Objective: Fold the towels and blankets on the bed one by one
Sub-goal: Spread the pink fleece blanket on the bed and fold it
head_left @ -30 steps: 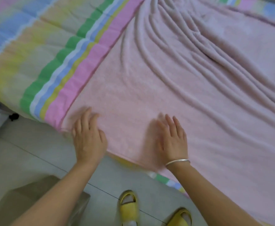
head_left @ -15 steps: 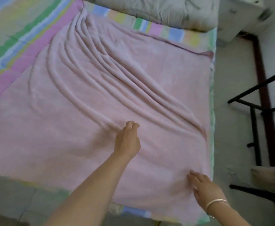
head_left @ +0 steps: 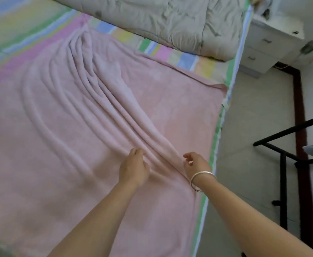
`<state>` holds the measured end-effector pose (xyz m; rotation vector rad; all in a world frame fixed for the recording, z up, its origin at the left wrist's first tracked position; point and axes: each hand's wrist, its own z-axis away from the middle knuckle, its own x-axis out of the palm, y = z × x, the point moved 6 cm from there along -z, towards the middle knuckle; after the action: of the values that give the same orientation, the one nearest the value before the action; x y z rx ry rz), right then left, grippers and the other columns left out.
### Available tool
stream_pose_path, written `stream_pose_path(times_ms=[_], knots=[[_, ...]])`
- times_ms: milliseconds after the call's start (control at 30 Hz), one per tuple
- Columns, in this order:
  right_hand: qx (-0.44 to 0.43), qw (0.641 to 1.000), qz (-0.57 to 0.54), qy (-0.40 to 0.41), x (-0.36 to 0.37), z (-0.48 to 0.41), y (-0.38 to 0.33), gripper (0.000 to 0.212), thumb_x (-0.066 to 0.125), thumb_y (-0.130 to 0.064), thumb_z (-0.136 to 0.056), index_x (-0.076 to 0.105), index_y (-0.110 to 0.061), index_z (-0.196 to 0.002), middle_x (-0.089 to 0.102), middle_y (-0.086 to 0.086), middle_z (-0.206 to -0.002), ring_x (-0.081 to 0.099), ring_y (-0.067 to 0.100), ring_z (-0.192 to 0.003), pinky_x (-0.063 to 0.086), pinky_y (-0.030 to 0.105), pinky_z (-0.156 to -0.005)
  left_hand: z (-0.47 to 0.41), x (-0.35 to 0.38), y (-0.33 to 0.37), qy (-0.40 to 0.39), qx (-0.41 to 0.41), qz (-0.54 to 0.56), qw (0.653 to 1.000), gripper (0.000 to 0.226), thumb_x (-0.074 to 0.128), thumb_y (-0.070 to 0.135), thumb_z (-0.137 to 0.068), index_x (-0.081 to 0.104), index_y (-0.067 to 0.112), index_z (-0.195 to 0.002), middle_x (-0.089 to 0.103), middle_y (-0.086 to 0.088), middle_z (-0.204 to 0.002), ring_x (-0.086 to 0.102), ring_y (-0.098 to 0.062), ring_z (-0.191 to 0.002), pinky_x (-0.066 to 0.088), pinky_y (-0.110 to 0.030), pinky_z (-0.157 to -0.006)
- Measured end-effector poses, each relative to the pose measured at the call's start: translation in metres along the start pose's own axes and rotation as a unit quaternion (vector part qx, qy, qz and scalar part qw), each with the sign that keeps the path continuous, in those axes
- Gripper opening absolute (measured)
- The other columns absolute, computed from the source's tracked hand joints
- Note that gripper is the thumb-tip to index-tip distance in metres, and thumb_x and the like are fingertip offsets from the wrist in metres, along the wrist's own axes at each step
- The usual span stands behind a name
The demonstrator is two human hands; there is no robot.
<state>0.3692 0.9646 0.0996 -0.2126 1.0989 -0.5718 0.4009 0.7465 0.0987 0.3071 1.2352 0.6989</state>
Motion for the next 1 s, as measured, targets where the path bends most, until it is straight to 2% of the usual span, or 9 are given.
stream_pose_path(times_ms=[200,333,433,467,533,633,733,867,1000], knots=[[0.133,0.989,-0.007,-0.064,0.026,-0.077,-0.043,0.039,0.041,-0.034,-0.099,0.061,-0.01,-0.123,0.06,0.014,-0.127,0.055,0.031,-0.117,0.041,0.03,-0.091,-0.062,-0.011,-0.006,0.037,0.027,0.018,0.999,0.041,0.045,0.01,-0.088,0.052,0.019,-0.127,0.052,-0.003,-0.128,0.055,-0.025,-0.113,0.042,-0.033,-0.092],[0.209,0.958,-0.138,-0.136,0.054,-0.105,-0.071,0.052,0.036,-0.044,-0.101,0.059,-0.004,-0.123,0.059,0.016,-0.126,0.054,0.033,-0.116,0.039,0.032,-0.093,-0.093,-0.026,-0.007,0.073,0.03,0.053,0.995,0.041,0.046,0.008,-0.089,0.053,0.02,-0.128,0.052,0.001,-0.127,0.056,-0.02,-0.109,0.043,-0.029,-0.091],[0.225,0.899,-0.317,-0.201,0.078,-0.136,-0.099,0.045,0.051,-0.043,-0.091,0.069,-0.004,-0.108,0.065,0.007,-0.111,0.061,0.025,-0.098,0.045,0.032,-0.09,-0.122,-0.024,-0.008,0.11,-0.002,0.075,0.991,0.04,0.046,0.01,-0.09,0.051,0.018,-0.13,0.051,0.002,-0.128,0.054,-0.019,-0.113,0.045,-0.036,-0.095],[0.23,0.865,-0.384,-0.228,0.083,-0.139,-0.113,0.041,0.06,-0.036,-0.082,0.07,-0.009,-0.111,0.065,0.007,-0.115,0.063,0.025,-0.103,0.046,0.033,-0.094,-0.127,-0.025,-0.008,0.125,-0.021,0.082,0.988,0.041,0.047,0.011,-0.091,0.049,0.018,-0.131,0.051,0.003,-0.129,0.054,-0.02,-0.114,0.045,-0.037,-0.095],[0.24,0.815,-0.435,-0.297,0.087,-0.16,-0.134,0.067,0.062,-0.029,-0.065,0.054,-0.017,-0.131,0.05,0.009,-0.137,0.054,0.025,-0.122,0.036,0.04,-0.109,-0.146,-0.019,-0.003,0.175,-0.093,0.099,0.975,0.041,0.047,0.016,-0.093,0.046,0.019,-0.134,0.052,0.001,-0.13,0.055,-0.023,-0.114,0.046,-0.037,-0.092],[0.231,0.785,-0.437,-0.373,0.08,-0.194,-0.15,0.033,0.055,-0.035,-0.089,0.067,-0.016,-0.112,0.06,0.011,-0.131,0.062,0.024,-0.109,0.039,0.036,-0.106,-0.162,-0.008,0.008,0.251,-0.19,0.111,0.943,0.038,0.044,0.025,-0.097,0.044,0.019,-0.134,0.058,-0.001,-0.126,0.055,-0.029,-0.113,0.045,-0.036,-0.083],[0.227,0.781,-0.411,-0.412,0.047,-0.223,-0.128,0.032,0.064,-0.039,-0.086,0.075,-0.01,-0.093,0.072,0.009,-0.105,0.068,0.027,-0.098,0.048,0.036,-0.099,-0.174,0.004,0.03,0.259,-0.225,0.085,0.935,0.044,0.035,0.035,-0.099,0.04,0.018,-0.139,0.062,-0.006,-0.122,0.059,-0.033,-0.106,0.046,-0.04,-0.082],[0.218,0.814,-0.441,-0.31,-0.038,-0.284,-0.047,0.019,0.063,-0.025,-0.084,0.071,-0.009,-0.081,0.07,0.009,-0.072,0.064,0.025,-0.06,0.05,0.033,-0.069,-0.195,0.027,0.078,0.165,-0.23,0.01,0.959,0.052,0.035,0.039,-0.098,0.032,0.02,-0.146,0.056,-0.012,-0.13,0.056,-0.035,-0.113,0.045,-0.042,-0.088],[0.257,0.83,-0.479,-0.123,-0.1,-0.315,0.04,0.014,0.065,-0.014,-0.077,0.069,-0.009,-0.09,0.066,0.006,-0.061,0.058,0.023,-0.05,0.05,0.026,-0.051,-0.208,0.048,0.106,0.085,-0.226,-0.023,0.97,0.051,0.038,0.038,-0.098,0.035,0.019,-0.145,0.047,-0.007,-0.142,0.049,-0.028,-0.125,0.043,-0.038,-0.098]])
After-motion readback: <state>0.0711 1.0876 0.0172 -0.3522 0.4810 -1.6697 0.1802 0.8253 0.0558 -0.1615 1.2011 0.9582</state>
